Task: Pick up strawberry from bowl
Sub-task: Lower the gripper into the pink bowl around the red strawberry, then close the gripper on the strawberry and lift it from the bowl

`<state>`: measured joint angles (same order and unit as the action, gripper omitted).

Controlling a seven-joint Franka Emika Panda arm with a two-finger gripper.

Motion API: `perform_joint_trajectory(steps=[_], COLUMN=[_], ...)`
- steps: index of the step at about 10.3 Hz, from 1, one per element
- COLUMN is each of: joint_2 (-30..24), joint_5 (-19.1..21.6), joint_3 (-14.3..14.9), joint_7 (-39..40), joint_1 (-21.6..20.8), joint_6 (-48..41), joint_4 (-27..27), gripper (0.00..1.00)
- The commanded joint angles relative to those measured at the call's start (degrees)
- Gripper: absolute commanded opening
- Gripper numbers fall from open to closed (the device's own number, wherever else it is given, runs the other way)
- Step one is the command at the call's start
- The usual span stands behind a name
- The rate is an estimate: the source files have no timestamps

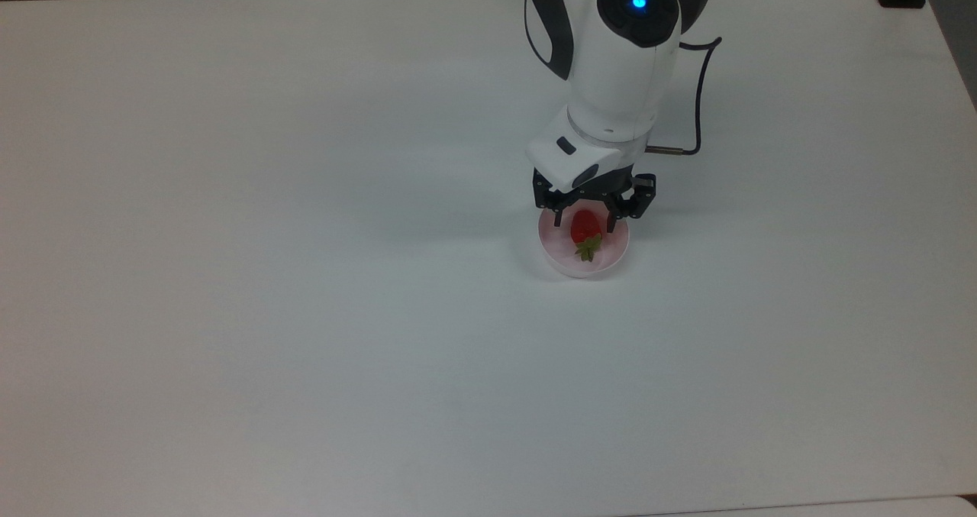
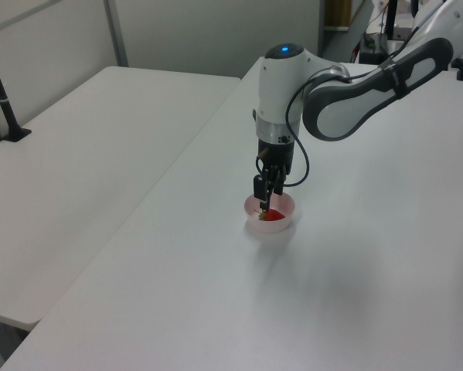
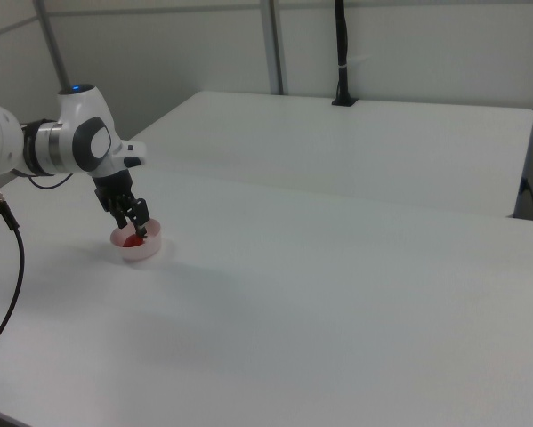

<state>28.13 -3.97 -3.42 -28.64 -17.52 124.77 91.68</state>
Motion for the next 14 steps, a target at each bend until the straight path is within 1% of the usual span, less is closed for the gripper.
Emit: perform_joint_trajectory(steps=[1, 3, 4, 5, 6, 7, 8, 10, 11, 12, 14], joint_2=[2.5, 3.9, 4.2, 4.1, 3.9, 3.6, 2.9, 0.9, -0.1, -0.4, -1.0], joint_5=[-0.9, -1.0, -1.0, -1.5, -1.7, -1.7, -1.5, -1.0, -1.0, -1.4, -1.7], joint_3=[0.6, 0.6, 0.7, 0.7, 0.7, 0.7, 0.8, 0.8, 0.8, 1.1, 1.4], joint_7=[-1.9, -2.6, -2.8, -2.8, -2.7, -2.6, -2.5, -2.5, -2.3, -1.0, 8.5], joint_1=[-1.2, -1.3, -1.3, -1.3, -1.2, -0.9, -0.9, -0.5, -0.3, 0.0, 3.0], joint_6=[1.2, 3.3, 3.5, 3.4, 3.3, 3.2, 2.6, -2.8, -4.5, -6.5, -8.7], joint_4=[-0.5, -1.2, -1.2, -1.2, -1.2, -1.3, -2.5, -3.9, -5.8, -6.1, -6.1], gripper=[0.68, 0.68, 0.66, 0.49, 0.36, 0.30, 0.29, 0.30, 0.30, 0.30, 0.30])
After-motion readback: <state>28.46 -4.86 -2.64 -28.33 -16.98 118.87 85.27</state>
